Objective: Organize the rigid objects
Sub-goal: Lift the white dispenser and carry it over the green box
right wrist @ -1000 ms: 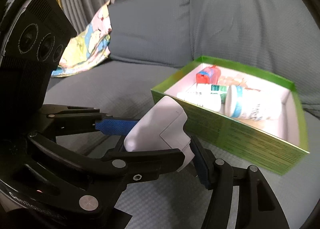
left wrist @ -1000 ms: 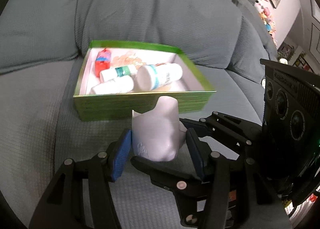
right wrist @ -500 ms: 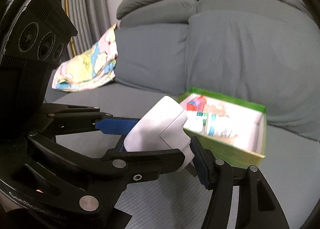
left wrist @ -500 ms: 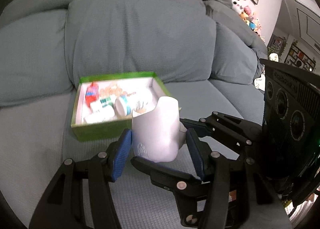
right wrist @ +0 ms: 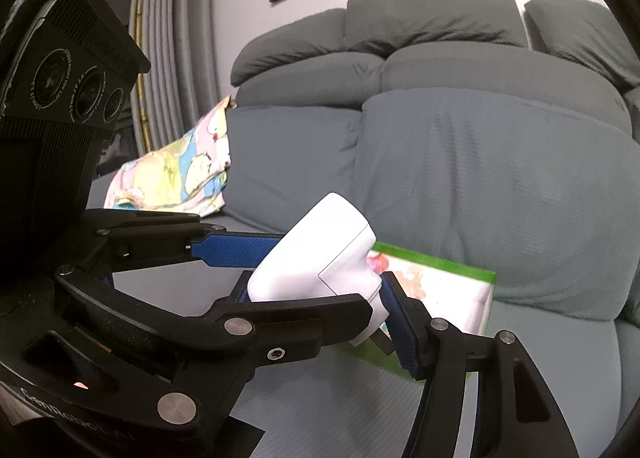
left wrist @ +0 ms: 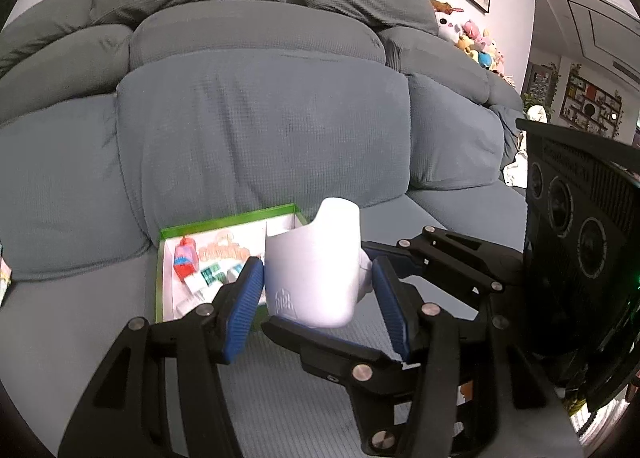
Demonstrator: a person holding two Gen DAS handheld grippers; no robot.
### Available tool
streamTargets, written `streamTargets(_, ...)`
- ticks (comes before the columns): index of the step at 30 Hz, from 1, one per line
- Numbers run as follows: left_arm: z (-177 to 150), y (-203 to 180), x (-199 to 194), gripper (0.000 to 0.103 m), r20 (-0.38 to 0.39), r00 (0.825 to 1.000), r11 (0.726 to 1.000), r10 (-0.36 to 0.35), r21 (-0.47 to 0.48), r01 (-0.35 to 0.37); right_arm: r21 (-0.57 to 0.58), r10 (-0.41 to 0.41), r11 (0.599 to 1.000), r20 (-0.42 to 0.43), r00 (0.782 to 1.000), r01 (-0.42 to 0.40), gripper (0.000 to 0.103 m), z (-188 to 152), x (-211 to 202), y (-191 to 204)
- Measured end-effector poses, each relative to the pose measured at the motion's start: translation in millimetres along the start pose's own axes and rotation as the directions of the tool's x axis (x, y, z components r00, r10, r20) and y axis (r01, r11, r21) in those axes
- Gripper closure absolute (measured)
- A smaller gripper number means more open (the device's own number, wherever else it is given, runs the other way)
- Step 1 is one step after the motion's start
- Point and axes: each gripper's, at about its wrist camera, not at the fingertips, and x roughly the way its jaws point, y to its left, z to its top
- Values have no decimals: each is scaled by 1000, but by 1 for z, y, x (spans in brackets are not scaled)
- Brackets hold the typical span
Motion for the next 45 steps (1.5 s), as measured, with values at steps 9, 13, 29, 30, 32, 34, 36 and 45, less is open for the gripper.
streamTargets(9,31,9,11,48,28,999,1000,18,18,-19,3,-3,1000,44,999,2,40,28,9,-20)
streamTargets(13,39,15,22,48,25,999,999,34,19,-34,-3,-4,1000,48,999,4,40,34,20,-28)
streamTargets(29,29,44,98,48,-96,995,999,13,-31,-16,76,20,997,-43,999,-17,40,11,81,-71)
streamTargets(30,28,45,104,48,-105,994,999,7,-37,-11,83,20,996,-53,998,-15,40,8,85,-75)
streamTargets(32,25,49,114,48,-122,993,999,-2,-49,-4,98,20,995,-71,997,-12,40,2,93,-82)
streamTargets(34,22,52,123,48,-138,990,998,-9,-58,1,112,20,994,-87,996,-10,40,-4,100,-88)
streamTargets(36,18,55,132,48,-155,988,998,-14,-66,4,125,23,992,-104,994,-10,40,-10,107,-93)
streamTargets(45,8,67,158,48,-203,979,995,-30,-103,9,159,37,987,-165,986,-10,40,-25,137,-110)
